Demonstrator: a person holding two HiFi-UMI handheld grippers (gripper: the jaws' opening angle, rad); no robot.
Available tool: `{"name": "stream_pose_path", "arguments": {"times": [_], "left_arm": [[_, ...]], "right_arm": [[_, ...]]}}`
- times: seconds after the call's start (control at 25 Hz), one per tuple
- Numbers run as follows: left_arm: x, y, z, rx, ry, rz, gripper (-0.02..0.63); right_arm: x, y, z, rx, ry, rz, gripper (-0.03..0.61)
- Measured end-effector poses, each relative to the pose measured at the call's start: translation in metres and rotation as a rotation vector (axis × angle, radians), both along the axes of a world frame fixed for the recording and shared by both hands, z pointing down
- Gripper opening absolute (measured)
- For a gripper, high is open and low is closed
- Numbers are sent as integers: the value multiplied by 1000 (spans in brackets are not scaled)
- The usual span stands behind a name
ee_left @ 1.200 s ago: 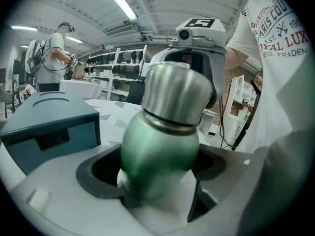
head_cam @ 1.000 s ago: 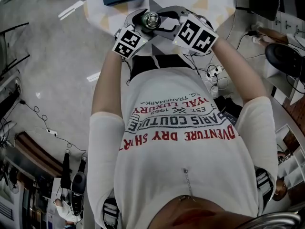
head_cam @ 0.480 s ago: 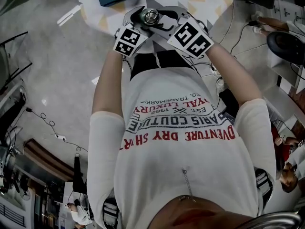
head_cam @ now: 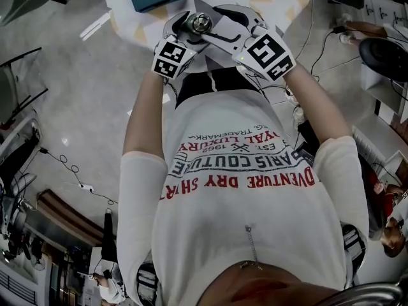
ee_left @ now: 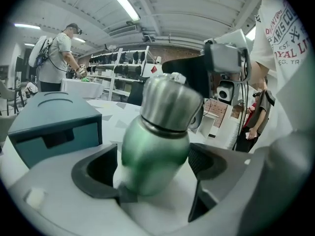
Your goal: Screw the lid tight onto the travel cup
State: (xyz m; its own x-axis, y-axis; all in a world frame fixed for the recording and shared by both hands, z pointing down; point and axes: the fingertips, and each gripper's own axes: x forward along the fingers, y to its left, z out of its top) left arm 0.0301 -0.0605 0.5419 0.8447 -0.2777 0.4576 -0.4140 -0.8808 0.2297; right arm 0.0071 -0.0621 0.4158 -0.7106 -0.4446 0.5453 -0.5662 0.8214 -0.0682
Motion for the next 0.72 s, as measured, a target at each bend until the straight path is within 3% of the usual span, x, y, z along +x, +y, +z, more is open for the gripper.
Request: {"name": "stream_pose_path", "arguments": {"times": [0.08, 0.2, 0.24, 0.36, 0.6, 0.64, 0.72], "left_arm": [[-1, 4, -11, 15, 9, -8, 435], [-6, 14, -28, 46, 18, -2, 436], [-7, 17, -35, 65, 22, 0, 435], [-16, 18, -62, 134, 44, -33, 434], [-35, 9, -149, 273, 141, -187, 430], [-39, 5, -164, 298, 156, -218, 416], [-49, -5, -190, 351, 165, -300, 234]], "right_arm": [[10, -6, -12, 46, -28, 65, 235], [27, -15, -23, 93, -45, 185, 80], [31, -16, -25, 95, -50, 212, 60], [38, -16, -30, 101, -75, 250, 14], [46, -13, -61, 183, -148, 307, 11], [48, -13, -65, 199, -157, 313, 11], [50, -15, -75, 229, -170, 321, 11]]}}
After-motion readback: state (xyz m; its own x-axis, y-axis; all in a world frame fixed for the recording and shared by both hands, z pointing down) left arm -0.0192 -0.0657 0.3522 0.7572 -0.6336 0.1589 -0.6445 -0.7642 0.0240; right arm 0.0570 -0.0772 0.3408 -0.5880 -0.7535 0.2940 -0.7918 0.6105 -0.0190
